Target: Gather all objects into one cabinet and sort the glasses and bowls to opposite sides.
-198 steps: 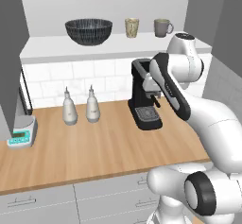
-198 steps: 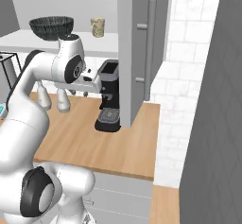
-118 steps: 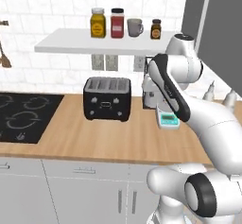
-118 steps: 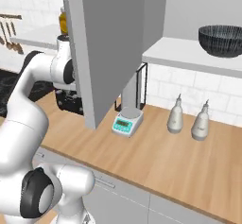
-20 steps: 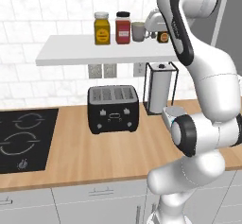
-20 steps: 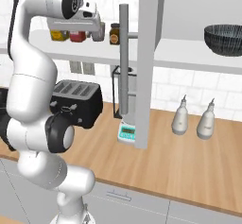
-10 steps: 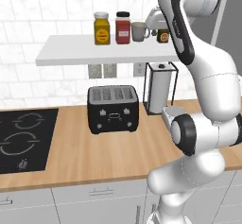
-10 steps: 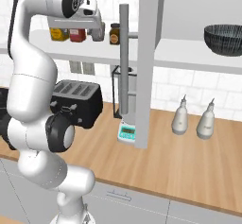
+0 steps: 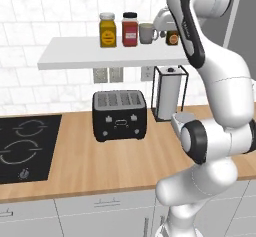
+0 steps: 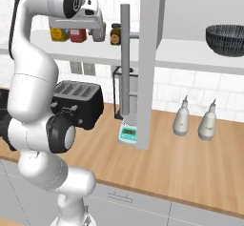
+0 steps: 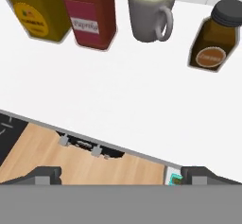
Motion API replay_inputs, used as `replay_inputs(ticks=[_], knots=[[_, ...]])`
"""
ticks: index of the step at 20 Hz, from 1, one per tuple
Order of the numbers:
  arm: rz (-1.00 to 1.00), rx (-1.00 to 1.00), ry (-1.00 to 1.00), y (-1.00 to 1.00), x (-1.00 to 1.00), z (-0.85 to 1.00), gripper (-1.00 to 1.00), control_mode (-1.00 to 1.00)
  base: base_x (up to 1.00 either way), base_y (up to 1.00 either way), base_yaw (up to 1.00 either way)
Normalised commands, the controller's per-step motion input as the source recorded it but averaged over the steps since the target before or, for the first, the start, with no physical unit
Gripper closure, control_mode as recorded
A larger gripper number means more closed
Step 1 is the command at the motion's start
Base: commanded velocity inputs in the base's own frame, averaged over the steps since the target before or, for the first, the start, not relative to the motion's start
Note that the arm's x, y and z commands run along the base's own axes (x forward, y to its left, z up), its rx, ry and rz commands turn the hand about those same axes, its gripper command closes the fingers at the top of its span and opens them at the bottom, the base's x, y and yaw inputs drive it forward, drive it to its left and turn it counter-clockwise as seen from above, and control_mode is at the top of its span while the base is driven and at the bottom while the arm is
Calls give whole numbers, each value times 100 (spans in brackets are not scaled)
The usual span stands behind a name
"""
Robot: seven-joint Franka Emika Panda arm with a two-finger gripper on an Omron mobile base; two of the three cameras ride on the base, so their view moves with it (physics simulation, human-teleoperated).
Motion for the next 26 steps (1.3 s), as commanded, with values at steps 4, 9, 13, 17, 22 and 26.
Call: replay_inputs(ticks=[4, 9, 13, 17, 22, 26], knots=[[0, 0, -7, -10, 28, 0, -100, -100, 0, 0, 0], [0, 0, -8, -11, 35, 1, -100, -100, 0, 0, 0], [0, 0, -1, -1, 33, 0, -100, -100, 0, 0, 0], [0, 0, -1, 0, 35, 0, -100, -100, 0, 0, 0], [0, 0, 0, 0, 41, 0, -100, -100, 0, 0, 0], [0, 0, 0, 0, 33, 0, -100, -100, 0, 0, 0]])
